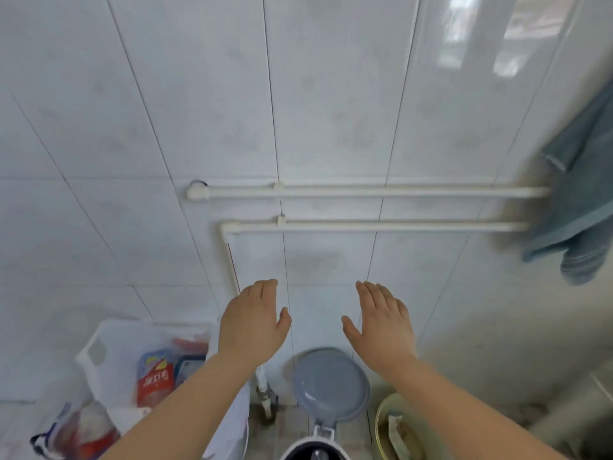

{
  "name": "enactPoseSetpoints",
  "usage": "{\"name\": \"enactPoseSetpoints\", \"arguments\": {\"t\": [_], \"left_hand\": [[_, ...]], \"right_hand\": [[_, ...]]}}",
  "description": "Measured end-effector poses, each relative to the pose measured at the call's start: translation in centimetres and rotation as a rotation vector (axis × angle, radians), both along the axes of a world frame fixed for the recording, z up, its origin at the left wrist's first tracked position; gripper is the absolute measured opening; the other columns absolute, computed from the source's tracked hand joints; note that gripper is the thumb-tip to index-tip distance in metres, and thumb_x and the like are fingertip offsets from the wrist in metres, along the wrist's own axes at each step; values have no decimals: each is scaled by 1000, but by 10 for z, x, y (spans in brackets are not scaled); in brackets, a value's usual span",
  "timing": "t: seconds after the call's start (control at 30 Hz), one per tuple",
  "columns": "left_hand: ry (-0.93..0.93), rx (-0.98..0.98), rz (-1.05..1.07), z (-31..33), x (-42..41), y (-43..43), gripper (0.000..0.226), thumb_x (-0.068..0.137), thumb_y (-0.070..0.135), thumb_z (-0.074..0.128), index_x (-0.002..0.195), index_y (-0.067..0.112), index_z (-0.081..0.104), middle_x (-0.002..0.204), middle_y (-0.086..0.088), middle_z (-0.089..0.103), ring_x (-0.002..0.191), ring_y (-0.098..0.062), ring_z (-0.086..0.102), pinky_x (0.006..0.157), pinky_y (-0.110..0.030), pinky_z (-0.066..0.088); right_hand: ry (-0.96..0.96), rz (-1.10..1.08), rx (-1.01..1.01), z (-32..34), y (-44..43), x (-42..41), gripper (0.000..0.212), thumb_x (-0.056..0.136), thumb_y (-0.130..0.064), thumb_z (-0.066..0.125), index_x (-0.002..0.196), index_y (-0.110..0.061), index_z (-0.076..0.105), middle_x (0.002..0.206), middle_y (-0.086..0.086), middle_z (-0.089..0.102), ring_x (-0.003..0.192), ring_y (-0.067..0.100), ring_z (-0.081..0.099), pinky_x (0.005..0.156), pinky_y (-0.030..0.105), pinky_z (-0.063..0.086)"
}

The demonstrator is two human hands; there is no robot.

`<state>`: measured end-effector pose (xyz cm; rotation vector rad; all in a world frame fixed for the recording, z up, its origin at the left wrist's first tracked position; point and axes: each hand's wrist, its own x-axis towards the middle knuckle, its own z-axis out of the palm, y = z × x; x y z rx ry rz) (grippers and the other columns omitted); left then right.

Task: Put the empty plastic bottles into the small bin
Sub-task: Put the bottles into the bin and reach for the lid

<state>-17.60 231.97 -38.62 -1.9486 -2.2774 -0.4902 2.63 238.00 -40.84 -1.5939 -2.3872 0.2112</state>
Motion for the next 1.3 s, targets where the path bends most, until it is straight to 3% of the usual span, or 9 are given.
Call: {"name": "enactPoseSetpoints", "arguments": {"t": [0.17, 0.3, 0.5, 0.73, 0.9, 1.03, 1.3], "left_hand": [[14, -144, -72, -89, 8, 11, 47, 77, 35, 45, 109, 5, 61, 95, -9, 69, 78, -27, 65, 58, -37, 53], [-42, -259, -121, -166, 10, 27, 44, 80, 25, 61, 118, 3, 56, 107, -14, 66, 90, -31, 62, 69, -39, 51], [-55, -358, -111, -271, 12, 67, 43, 87, 28, 53, 123, 5, 50, 113, -13, 60, 95, -30, 56, 73, -38, 44], [-119, -404, -111, -360, 21, 111, 50, 85, 29, 52, 128, 5, 43, 124, -13, 52, 107, -32, 50, 81, -40, 43], [-160, -416, -144, -391, 24, 126, 65, 86, 30, 52, 142, 7, 28, 147, -10, 36, 128, -30, 38, 97, -43, 40], [-164, -464, -140, -399, 26, 132, 67, 88, 29, 50, 145, 8, 22, 152, -9, 27, 134, -28, 31, 99, -43, 38], [-207, -398, -130, -390, 22, 95, 63, 82, 20, 57, 138, 5, 34, 138, -15, 45, 118, -33, 48, 90, -45, 44]], "right_hand": [[-59, -2, -142, -89, -5, 4, 69, 93, -48, 36, 149, -15, 11, 157, 3, 17, 144, 21, 10, 117, 38, 9], [-121, -27, -230, -165, -2, 6, 69, 91, -48, 40, 147, -13, 17, 153, 5, 26, 141, 23, 19, 114, 39, 16], [-153, -51, -309, -264, 27, 7, 70, 88, -45, 45, 145, -13, 21, 148, 5, 33, 136, 24, 26, 112, 40, 22], [-120, -85, -333, -340, 71, 3, 71, 87, -39, 48, 146, -14, 17, 151, 3, 27, 139, 22, 20, 111, 39, 20], [-132, -71, -368, -366, 91, 1, 73, 90, -40, 45, 148, -15, 9, 156, 3, 16, 142, 22, 13, 113, 41, 19], [-131, -74, -386, -379, 94, 0, 73, 90, -41, 45, 148, -15, 9, 155, 3, 18, 141, 22, 15, 112, 42, 21], [-34, -99, -394, -369, 62, 1, 76, 87, -36, 51, 148, -16, 10, 155, 3, 19, 139, 24, 22, 110, 42, 26]]}}
